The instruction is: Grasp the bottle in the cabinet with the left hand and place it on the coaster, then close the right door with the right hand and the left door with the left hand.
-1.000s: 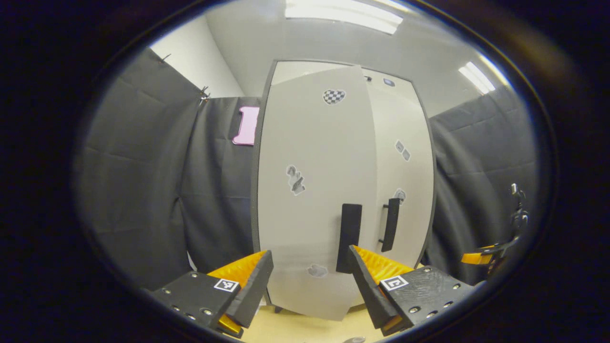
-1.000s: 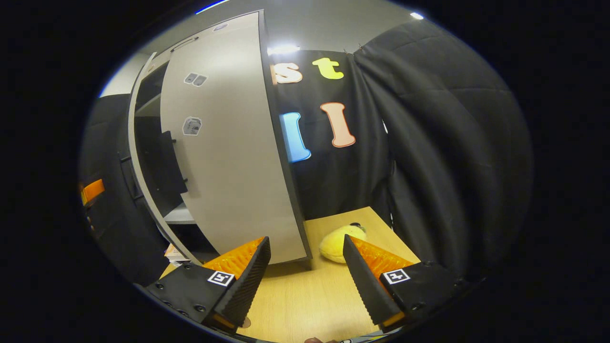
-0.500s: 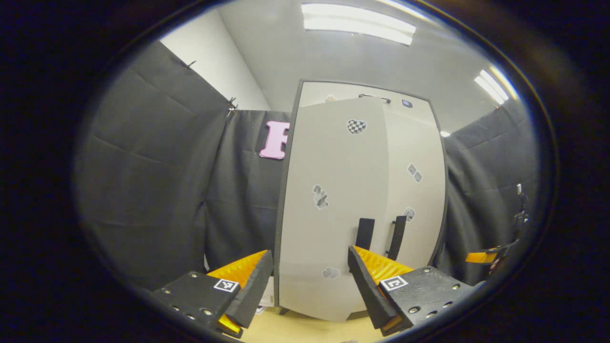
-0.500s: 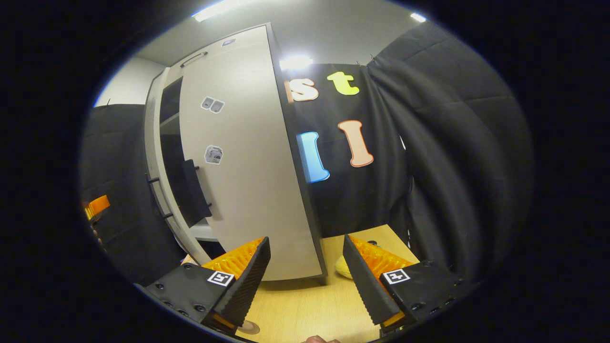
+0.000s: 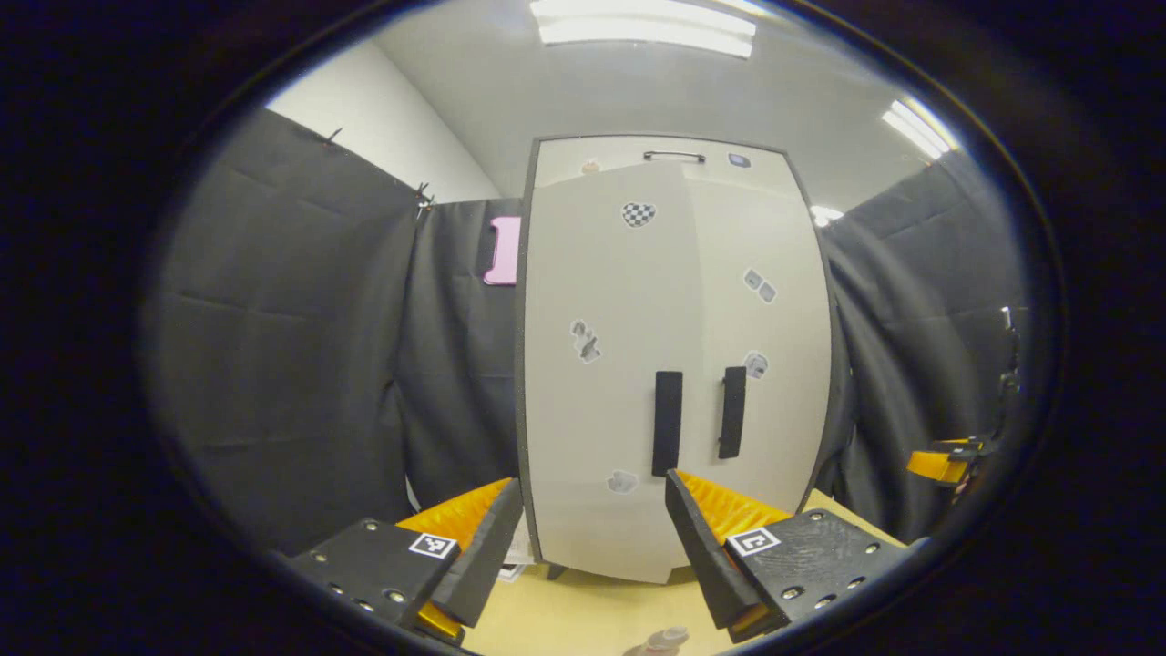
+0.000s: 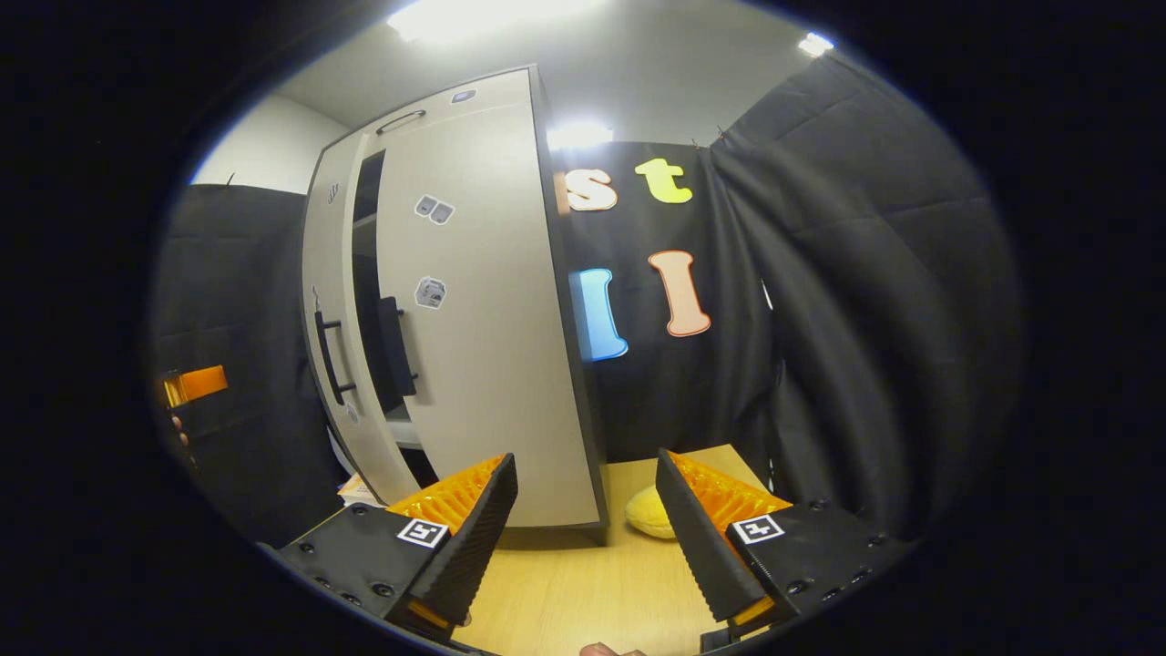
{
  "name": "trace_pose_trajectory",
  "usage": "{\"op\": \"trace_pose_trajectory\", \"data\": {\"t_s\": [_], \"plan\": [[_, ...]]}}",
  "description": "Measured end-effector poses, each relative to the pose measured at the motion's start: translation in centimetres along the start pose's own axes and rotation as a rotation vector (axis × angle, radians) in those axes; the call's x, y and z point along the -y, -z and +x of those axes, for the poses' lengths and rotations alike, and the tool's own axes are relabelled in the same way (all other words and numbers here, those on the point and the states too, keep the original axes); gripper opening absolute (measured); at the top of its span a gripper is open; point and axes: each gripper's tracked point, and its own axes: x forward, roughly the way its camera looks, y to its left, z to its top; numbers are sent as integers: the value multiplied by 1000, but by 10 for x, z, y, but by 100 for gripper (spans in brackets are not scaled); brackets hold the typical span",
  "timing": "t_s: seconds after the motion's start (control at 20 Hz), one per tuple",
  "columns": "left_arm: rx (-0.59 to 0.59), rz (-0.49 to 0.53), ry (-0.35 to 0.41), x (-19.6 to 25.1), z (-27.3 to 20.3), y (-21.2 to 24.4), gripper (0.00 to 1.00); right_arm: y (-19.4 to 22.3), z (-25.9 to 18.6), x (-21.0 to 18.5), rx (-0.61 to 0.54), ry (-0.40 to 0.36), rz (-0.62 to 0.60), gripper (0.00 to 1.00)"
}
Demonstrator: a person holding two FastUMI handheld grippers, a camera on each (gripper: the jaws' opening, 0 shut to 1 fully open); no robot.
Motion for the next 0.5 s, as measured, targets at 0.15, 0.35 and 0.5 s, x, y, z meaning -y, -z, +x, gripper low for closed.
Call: {"op": "trace_pose_trajectory", "data": {"t_s": [0.15, 0.35, 0.5], "plan": [[20, -10, 51, 3, 2, 0, 91, 9, -6, -3, -17, 34, -34, 97], [45, -51, 99, -5, 4, 8, 92, 4, -7, -27, 4, 35, -48, 98], [51, -101, 82, -29, -6, 16, 92, 0, -5, -51, 19, 20, -65, 97]]}}
